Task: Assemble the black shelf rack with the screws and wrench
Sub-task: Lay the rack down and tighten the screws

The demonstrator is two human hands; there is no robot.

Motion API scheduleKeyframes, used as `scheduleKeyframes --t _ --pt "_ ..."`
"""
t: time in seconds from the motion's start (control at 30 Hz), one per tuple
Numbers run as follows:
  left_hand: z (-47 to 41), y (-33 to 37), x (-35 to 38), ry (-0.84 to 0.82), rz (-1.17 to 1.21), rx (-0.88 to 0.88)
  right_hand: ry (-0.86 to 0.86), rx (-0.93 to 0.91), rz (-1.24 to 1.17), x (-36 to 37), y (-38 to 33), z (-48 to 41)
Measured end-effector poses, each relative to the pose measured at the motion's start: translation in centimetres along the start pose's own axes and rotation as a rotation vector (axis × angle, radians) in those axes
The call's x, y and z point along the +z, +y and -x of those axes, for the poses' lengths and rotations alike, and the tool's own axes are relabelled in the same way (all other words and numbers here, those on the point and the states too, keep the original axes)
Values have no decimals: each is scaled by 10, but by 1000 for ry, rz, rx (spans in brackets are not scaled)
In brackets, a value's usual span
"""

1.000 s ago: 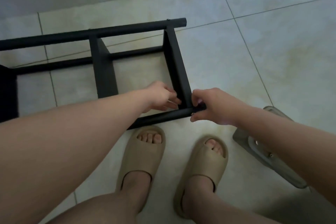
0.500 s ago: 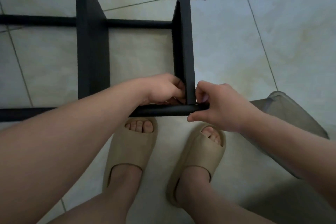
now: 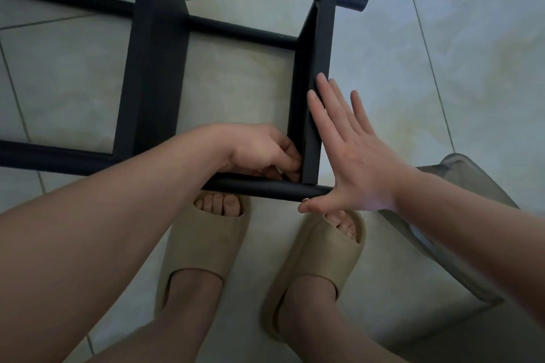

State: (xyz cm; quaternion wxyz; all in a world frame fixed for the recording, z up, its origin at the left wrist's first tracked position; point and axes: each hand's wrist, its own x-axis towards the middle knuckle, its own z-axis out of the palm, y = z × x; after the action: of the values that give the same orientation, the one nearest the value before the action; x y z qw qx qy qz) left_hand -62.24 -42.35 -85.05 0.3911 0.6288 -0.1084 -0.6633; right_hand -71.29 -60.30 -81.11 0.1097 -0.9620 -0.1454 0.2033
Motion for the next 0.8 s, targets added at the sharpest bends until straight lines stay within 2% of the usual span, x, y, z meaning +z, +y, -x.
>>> scheduleKeyframes --t 0.17,0.37,0.6,0.8 --pt "0 -3 -1 -34 58 15 72 -28 -131 10 5 0" --pt "-1 4 -6 -55 23 -19 93 -34 -173 14 6 0" --pt "-7 -3 -14 119 -4 20 101 -34 -184 15 7 0" --pt "-8 -5 -21 122 80 41 95 -36 -190 16 8 -2"
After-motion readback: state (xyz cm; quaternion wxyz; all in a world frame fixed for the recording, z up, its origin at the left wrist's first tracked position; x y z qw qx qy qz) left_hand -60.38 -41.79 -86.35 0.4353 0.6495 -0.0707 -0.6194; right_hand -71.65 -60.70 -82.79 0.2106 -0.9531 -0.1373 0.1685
